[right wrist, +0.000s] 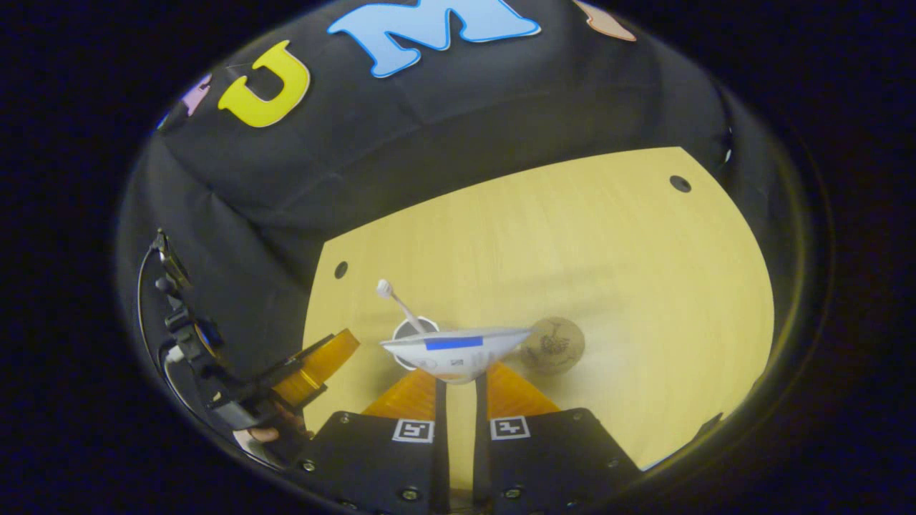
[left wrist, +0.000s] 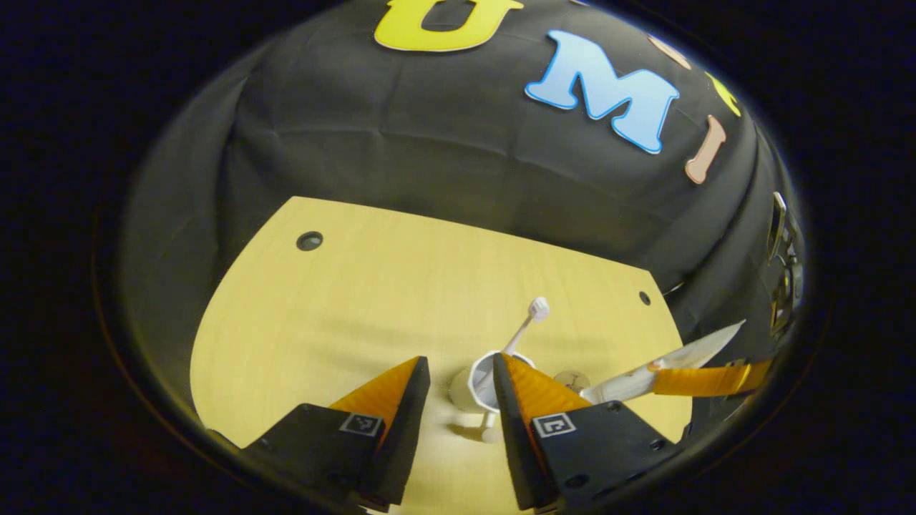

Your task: Put the toothbrush and toothpaste on the desktop into the cup, then pick up the cup and place it on the coaster on the desktop.

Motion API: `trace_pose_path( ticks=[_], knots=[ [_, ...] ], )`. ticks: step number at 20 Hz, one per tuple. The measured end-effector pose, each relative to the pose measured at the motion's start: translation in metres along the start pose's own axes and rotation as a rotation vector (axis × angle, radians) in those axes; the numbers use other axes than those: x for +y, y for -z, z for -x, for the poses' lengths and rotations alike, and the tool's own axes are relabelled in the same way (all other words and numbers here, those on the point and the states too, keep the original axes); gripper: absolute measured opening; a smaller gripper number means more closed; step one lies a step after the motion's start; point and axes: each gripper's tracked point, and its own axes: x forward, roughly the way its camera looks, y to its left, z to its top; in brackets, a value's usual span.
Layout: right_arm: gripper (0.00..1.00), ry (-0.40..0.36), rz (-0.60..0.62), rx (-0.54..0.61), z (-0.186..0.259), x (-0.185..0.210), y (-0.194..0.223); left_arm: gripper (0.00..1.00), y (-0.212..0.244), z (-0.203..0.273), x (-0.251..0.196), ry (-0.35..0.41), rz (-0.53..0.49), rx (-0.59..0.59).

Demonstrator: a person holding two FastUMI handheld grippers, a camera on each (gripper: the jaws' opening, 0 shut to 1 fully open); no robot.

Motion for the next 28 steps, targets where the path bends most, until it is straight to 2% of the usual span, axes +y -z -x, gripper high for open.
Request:
trace_pose_path(
  ticks=[1, 5, 6, 7, 10, 11, 13, 18, 19, 21, 22, 23, 26, 27, 28],
  knots=[
    [0.14, -0.011, 0.011, 0.0, -0.004, 0.008, -0.002, 0.69, 0.002, 0.004, 0.009, -0.006, 0.003, -0.001],
    [0.14, -0.053, 0.041, 0.022, -0.023, 0.041, -0.002, 0.7, 0.018, 0.021, 0.035, -0.012, 0.027, 0.021],
    [0.14, -0.059, 0.048, 0.031, -0.029, 0.047, 0.0, 0.75, 0.022, 0.026, 0.044, -0.027, 0.022, 0.022],
    [0.14, -0.063, 0.055, 0.038, -0.034, 0.051, 0.001, 0.77, 0.028, 0.031, 0.052, -0.039, 0.016, 0.028],
    [0.14, -0.047, 0.09, 0.068, -0.053, 0.054, 0.009, 0.77, 0.045, 0.041, 0.059, -0.034, 0.03, 0.059],
    [0.14, -0.036, 0.101, 0.076, -0.058, 0.054, 0.011, 0.88, 0.05, 0.044, 0.059, -0.033, 0.038, 0.07],
    [0.14, -0.015, 0.124, 0.091, -0.065, 0.051, 0.016, 0.96, 0.062, 0.046, 0.062, -0.026, 0.049, 0.087],
    [0.14, 0.054, 0.168, 0.096, -0.081, 0.037, 0.025, 0.96, 0.08, 0.043, 0.043, 0.025, 0.031, 0.138],
    [0.14, 0.051, 0.164, 0.099, -0.085, 0.037, 0.029, 0.96, 0.083, 0.041, 0.039, 0.035, 0.019, 0.147],
    [0.27, 0.057, 0.159, 0.109, -0.086, 0.037, 0.032, 0.96, 0.086, 0.035, 0.034, 0.042, -0.006, 0.159],
    [0.23, 0.059, 0.159, 0.111, -0.084, 0.037, 0.033, 0.95, 0.09, 0.032, 0.03, 0.047, -0.015, 0.171],
    [0.27, 0.053, 0.159, 0.111, -0.085, 0.038, 0.035, 0.95, 0.092, 0.031, 0.027, 0.055, -0.017, 0.182],
    [0.24, 0.039, 0.149, 0.099, -0.082, 0.043, 0.034, 0.96, 0.098, 0.027, 0.018, 0.073, -0.026, 0.205],
    [0.29, 0.031, 0.141, 0.098, -0.079, 0.043, 0.033, 0.96, 0.099, 0.025, 0.017, 0.074, -0.036, 0.216],
    [0.29, 0.025, 0.132, 0.095, -0.075, 0.045, 0.032, 0.96, 0.101, 0.021, 0.015, 0.075, -0.049, 0.226]
  ],
)
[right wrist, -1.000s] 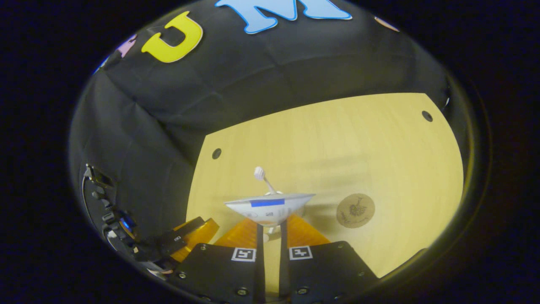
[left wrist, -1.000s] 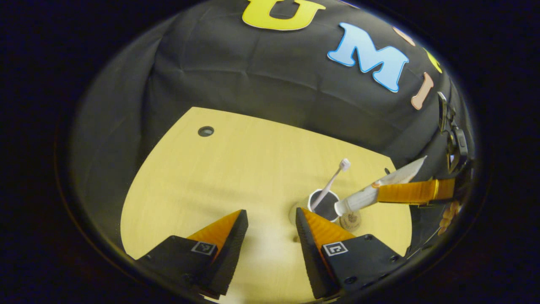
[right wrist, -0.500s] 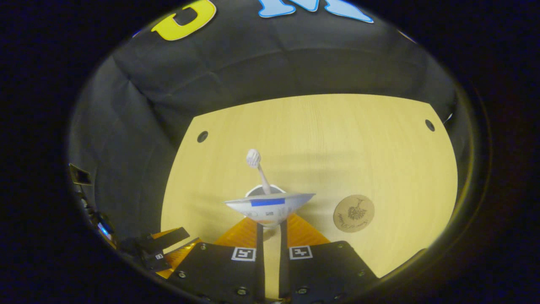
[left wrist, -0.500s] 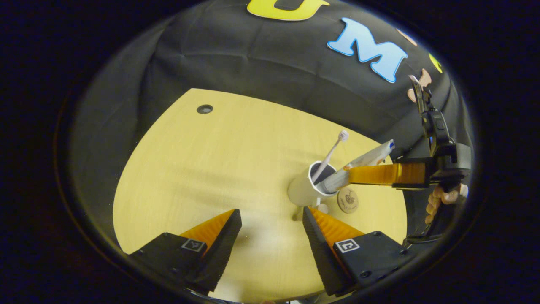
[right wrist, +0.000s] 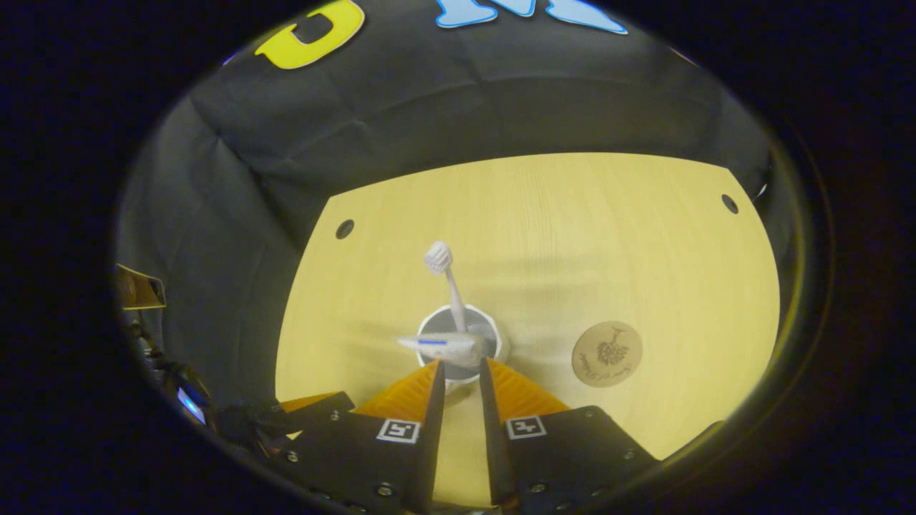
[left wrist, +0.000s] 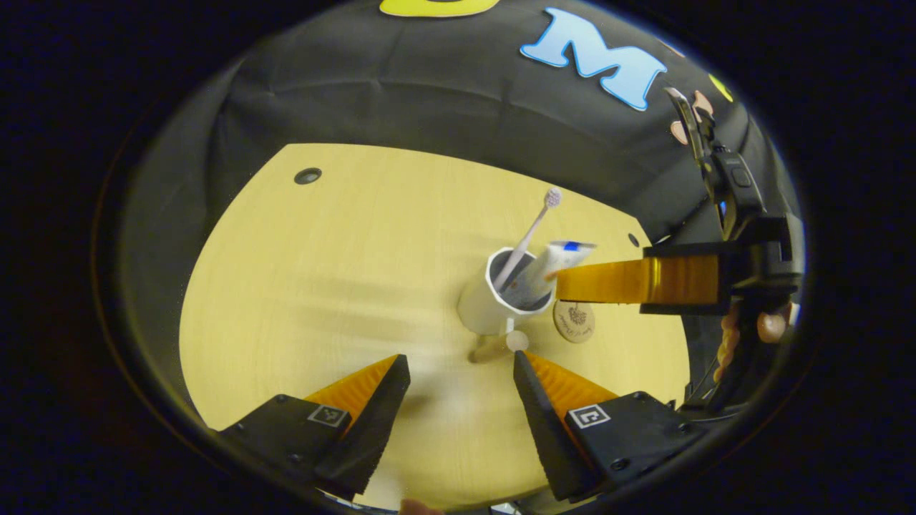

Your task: Put the toothbrush and toothpaste on the desktop into the cup, then pick up the cup and place it on the coaster on the desktop.

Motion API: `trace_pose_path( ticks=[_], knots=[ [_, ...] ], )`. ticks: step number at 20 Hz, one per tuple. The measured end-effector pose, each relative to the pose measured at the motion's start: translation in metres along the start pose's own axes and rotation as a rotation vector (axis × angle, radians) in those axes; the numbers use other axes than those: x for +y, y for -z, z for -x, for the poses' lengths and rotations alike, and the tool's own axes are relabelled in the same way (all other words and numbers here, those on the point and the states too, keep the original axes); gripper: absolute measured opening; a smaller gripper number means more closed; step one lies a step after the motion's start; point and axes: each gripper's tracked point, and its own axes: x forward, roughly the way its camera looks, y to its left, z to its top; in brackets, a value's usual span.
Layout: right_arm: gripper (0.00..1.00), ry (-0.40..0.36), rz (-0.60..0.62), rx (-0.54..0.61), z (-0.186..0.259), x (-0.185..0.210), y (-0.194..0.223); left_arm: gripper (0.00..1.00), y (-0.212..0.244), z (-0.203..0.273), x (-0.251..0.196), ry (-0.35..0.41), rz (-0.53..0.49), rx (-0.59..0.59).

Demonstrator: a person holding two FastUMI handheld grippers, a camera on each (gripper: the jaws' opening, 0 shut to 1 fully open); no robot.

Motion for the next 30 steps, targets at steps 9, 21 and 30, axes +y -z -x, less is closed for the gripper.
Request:
trace_pose_path(
  ticks=[9, 21, 30],
  knots=[
    [0.29, -0.033, -0.1, -0.091, 0.047, -0.018, -0.016, 0.96, -0.002, -0.028, -0.025, -0.004, -0.148, 0.088],
    [0.29, 0.065, -0.283, -0.13, 0.075, -0.113, 0.001, 0.95, 0.004, -0.07, -0.023, -0.078, -0.213, 0.232],
    [0.29, 0.085, -0.339, -0.106, 0.073, -0.139, 0.015, 0.35, 0.007, -0.086, -0.025, -0.116, -0.224, 0.286]
  ],
)
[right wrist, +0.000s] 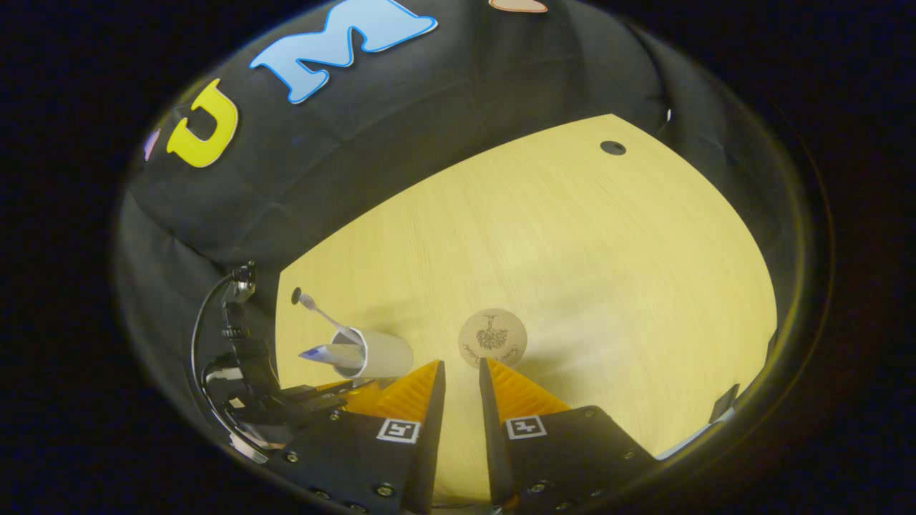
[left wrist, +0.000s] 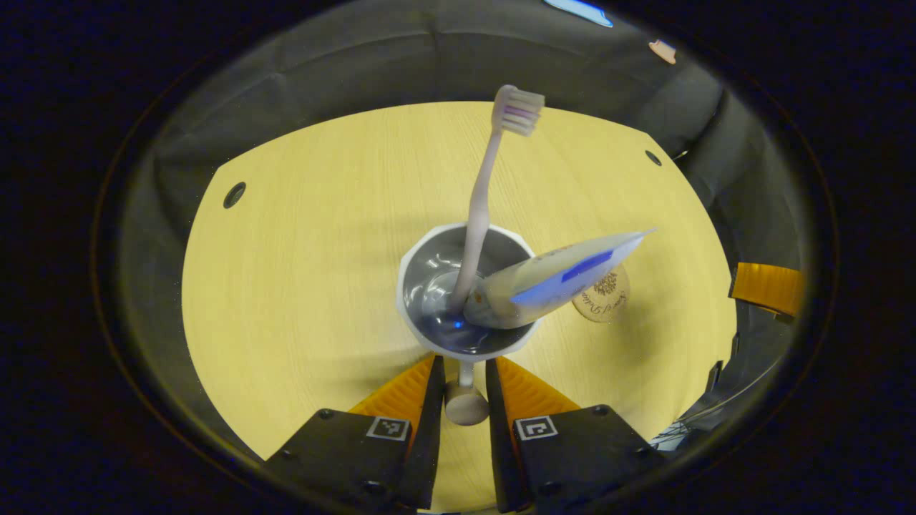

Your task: Put the toothbrush and toothpaste on the desktop into the cup, then pick up the cup and place it on the coaster on the desktop.

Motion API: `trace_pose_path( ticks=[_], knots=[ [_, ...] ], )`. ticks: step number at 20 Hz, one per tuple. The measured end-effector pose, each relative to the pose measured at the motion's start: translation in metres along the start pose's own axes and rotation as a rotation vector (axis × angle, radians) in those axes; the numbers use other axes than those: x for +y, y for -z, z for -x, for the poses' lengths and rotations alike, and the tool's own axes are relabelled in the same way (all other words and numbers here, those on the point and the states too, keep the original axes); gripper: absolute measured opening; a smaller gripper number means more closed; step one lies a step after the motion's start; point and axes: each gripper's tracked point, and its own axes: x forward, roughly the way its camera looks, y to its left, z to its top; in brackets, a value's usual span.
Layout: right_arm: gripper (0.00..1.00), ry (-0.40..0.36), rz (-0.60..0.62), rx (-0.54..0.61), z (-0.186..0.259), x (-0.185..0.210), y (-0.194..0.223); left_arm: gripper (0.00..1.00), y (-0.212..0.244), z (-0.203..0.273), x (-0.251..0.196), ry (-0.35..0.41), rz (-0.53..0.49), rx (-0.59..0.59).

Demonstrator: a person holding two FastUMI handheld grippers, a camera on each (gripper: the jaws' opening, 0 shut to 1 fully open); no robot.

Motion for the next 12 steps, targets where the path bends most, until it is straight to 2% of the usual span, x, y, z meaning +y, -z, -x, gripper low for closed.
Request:
trace_pose_path(
  ticks=[1, 2, 4, 5, 6, 7, 8, 12],
  knots=[
    [0.29, 0.0, 0.001, 0.004, -0.002, -0.001, 0.002, 0.43, -0.002, 0.002, 0.004, -0.022, -0.007, -0.01],
    [0.29, -0.002, 0.003, 0.006, -0.003, -0.002, 0.002, 0.34, -0.002, 0.002, 0.004, -0.022, -0.007, -0.005],
    [0.29, -0.005, 0.005, 0.01, -0.005, -0.002, 0.002, 0.35, -0.005, 0.004, 0.003, -0.025, -0.001, -0.012],
    [0.29, -0.004, 0.006, 0.012, -0.006, -0.003, 0.004, 0.28, -0.005, 0.006, 0.003, -0.028, 0.002, -0.011],
    [0.29, -0.004, 0.007, 0.012, -0.006, -0.004, 0.003, 0.28, -0.005, 0.007, 0.003, -0.029, 0.001, -0.014],
    [0.29, -0.003, 0.007, 0.012, -0.006, -0.005, 0.004, 0.33, -0.008, 0.008, 0.003, -0.029, 0.001, -0.026],
    [0.29, -0.001, 0.004, 0.011, -0.006, -0.007, 0.004, 0.28, -0.012, 0.008, 0.002, -0.032, -0.003, -0.037],
    [0.29, 0.009, -0.013, 0.003, -0.002, -0.017, 0.002, 0.28, -0.018, 0.008, -0.012, -0.025, -0.041, -0.04]
  ],
)
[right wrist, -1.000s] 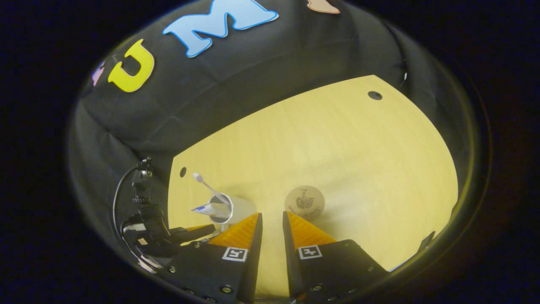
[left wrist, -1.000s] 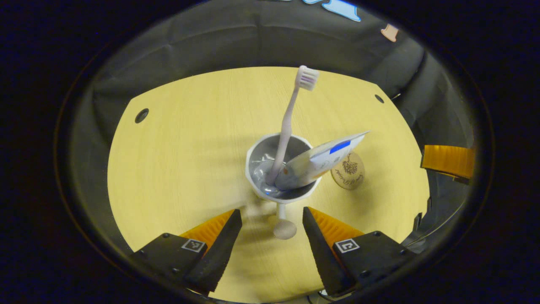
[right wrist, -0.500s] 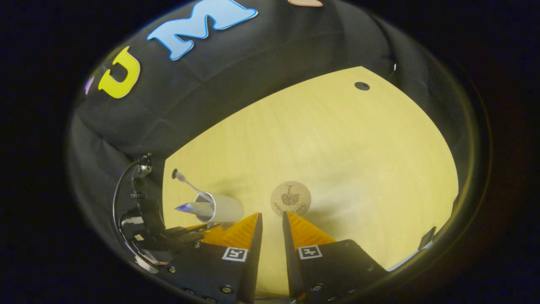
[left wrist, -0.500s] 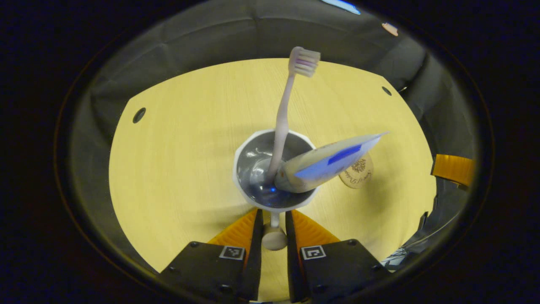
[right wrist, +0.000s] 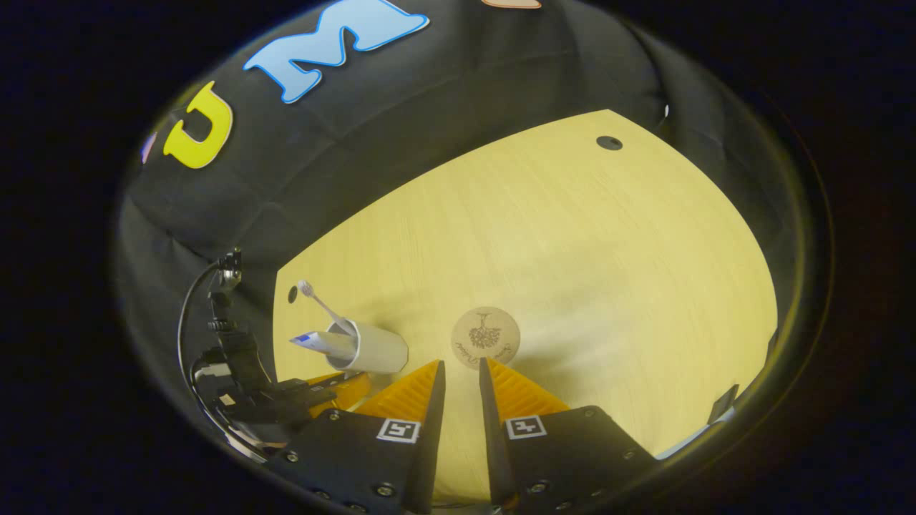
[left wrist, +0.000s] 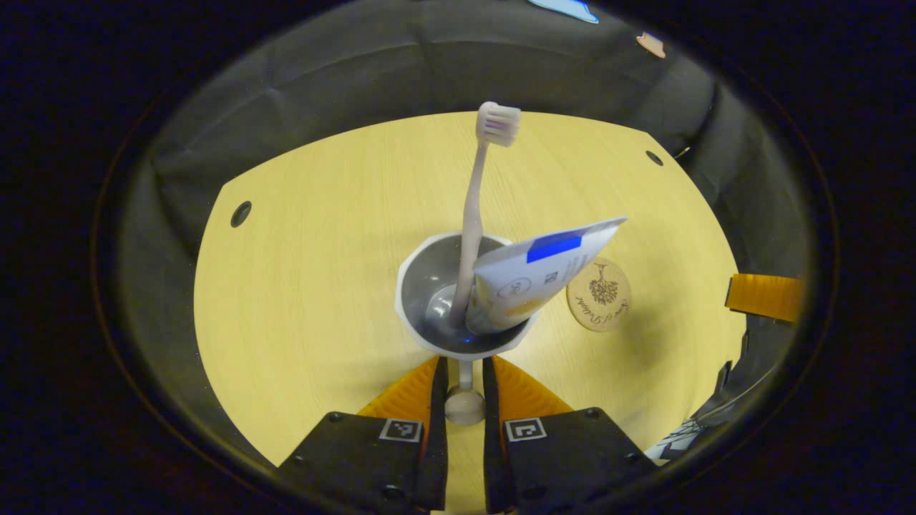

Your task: Put the toothbrush and toothpaste on the desktop into the cup, then pick up the cup and place it on the coaster on the desktop.

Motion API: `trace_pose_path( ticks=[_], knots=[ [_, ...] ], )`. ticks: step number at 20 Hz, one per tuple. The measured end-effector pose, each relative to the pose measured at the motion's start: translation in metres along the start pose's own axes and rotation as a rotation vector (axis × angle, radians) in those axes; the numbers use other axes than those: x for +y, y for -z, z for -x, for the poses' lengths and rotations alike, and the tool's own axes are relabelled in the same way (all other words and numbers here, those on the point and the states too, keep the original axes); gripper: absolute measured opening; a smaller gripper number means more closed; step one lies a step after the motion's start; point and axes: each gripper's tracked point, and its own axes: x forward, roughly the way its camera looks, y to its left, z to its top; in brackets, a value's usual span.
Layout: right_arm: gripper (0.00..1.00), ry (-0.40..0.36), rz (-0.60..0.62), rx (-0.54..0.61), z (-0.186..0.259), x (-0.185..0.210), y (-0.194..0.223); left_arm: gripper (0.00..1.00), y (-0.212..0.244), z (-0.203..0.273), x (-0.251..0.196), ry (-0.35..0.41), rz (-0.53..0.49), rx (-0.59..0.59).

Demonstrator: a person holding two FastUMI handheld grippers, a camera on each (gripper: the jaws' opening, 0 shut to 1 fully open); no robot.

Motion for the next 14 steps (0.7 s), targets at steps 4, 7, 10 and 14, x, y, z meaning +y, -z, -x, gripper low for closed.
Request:
trace_pose_path(
  ticks=[4, 7, 10, 14],
  knots=[
    [0.29, 0.018, -0.032, -0.009, 0.007, -0.019, -0.001, 0.28, -0.01, -0.009, -0.032, 0.044, -0.036, -0.008],
    [0.29, 0.033, -0.059, -0.017, 0.014, -0.037, -0.002, 0.28, -0.02, -0.016, -0.057, 0.075, -0.067, -0.015],
    [0.29, 0.05, -0.087, -0.029, 0.022, -0.055, -0.004, 0.33, -0.028, -0.021, -0.073, 0.098, -0.109, -0.024],
    [0.29, 0.07, -0.121, -0.042, 0.037, -0.079, -0.007, 0.28, -0.03, -0.031, -0.088, 0.112, -0.156, -0.01]
  ],
)
